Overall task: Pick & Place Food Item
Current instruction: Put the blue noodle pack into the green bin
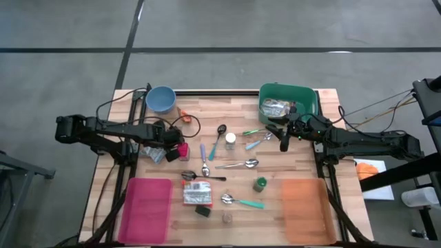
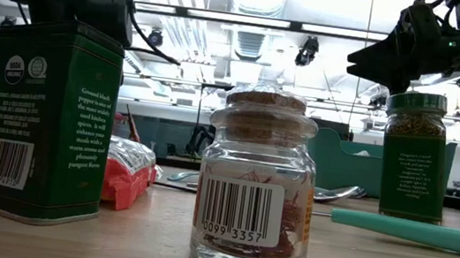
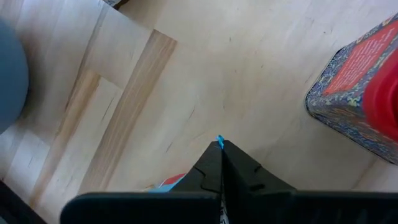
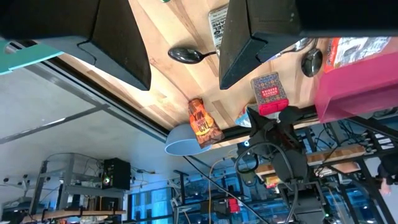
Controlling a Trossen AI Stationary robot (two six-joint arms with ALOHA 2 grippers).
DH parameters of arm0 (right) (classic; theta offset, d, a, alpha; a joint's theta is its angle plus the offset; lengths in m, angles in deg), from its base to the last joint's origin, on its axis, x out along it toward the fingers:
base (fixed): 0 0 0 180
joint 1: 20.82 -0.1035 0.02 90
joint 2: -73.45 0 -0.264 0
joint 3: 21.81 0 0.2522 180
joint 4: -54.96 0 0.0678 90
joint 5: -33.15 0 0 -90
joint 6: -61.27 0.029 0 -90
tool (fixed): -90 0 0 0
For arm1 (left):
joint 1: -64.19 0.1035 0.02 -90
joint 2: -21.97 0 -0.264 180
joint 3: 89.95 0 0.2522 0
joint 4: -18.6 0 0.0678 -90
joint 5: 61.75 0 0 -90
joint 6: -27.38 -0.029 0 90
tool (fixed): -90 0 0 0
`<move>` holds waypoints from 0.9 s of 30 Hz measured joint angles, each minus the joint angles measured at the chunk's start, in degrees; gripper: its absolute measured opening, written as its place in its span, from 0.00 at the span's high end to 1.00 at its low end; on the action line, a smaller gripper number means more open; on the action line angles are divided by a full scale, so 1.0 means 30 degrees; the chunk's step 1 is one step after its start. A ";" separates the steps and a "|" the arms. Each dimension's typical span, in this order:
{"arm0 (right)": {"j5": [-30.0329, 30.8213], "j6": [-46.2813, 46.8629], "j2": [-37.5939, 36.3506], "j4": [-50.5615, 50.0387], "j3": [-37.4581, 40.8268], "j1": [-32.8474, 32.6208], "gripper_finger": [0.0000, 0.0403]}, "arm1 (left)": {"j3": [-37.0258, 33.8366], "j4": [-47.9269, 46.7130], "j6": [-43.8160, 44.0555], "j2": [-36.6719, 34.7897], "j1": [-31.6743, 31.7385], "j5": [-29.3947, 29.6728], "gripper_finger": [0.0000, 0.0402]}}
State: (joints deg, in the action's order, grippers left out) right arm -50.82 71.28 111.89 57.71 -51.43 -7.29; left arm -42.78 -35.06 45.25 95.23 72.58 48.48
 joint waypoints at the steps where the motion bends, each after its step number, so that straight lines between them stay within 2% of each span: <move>1: -0.0003 0.0004 0.0006 0.0000 0.0000 0.0002 0.54 | 0.0085 -0.0119 0.0085 0.0000 0.0000 0.0117 1.00; 12: -0.0002 -0.0024 -0.0001 -0.0007 0.0000 -0.0003 0.54 | 0.1044 -0.0769 0.0940 -0.0828 0.0000 0.1469 1.00; 20: -0.0002 0.0010 -0.0001 0.0000 0.0000 0.0004 0.54 | 0.1019 -0.0749 0.2481 -0.2932 0.0000 0.2861 1.00; 27: 0.0004 -0.0033 -0.0001 0.0000 0.0000 0.0004 0.54 | 0.1019 -0.0549 0.3271 -0.4648 0.0000 0.3078 1.00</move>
State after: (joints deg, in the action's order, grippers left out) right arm -50.81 71.19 111.88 57.71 -51.43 -7.28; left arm -39.72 -36.71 55.06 81.28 72.58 57.72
